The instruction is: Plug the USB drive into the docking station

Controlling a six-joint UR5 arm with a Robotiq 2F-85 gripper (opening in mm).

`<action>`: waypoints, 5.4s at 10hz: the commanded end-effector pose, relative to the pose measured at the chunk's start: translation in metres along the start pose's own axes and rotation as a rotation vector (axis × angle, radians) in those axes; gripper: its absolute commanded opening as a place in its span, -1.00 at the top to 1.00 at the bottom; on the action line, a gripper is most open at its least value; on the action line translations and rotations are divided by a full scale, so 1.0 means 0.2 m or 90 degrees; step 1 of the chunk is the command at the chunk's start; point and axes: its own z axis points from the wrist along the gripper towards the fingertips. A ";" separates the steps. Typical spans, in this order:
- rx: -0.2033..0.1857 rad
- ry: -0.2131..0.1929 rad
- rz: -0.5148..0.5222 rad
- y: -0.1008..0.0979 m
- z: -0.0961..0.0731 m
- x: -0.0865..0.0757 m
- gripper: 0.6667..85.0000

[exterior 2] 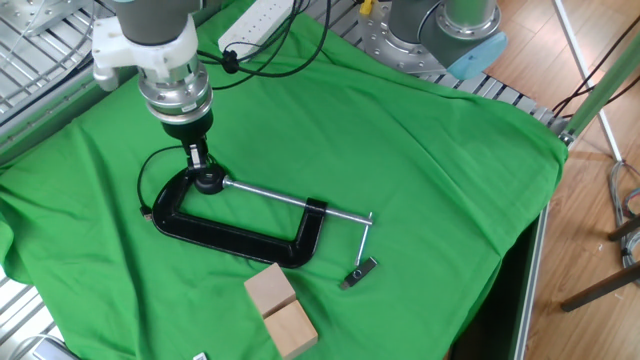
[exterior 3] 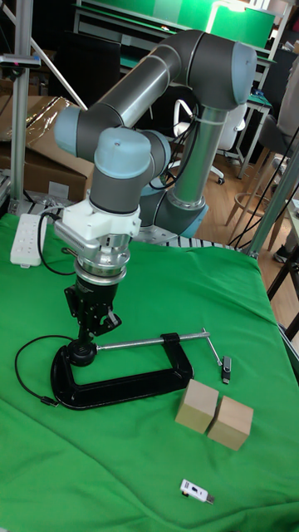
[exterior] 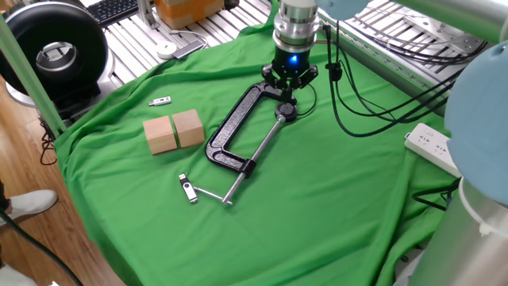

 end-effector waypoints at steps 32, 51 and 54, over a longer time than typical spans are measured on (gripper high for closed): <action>-0.022 -0.004 0.005 -0.01 0.05 0.02 0.98; 0.029 -0.102 -0.052 -0.04 -0.10 -0.19 0.98; 0.025 -0.070 0.000 0.01 -0.12 -0.10 0.98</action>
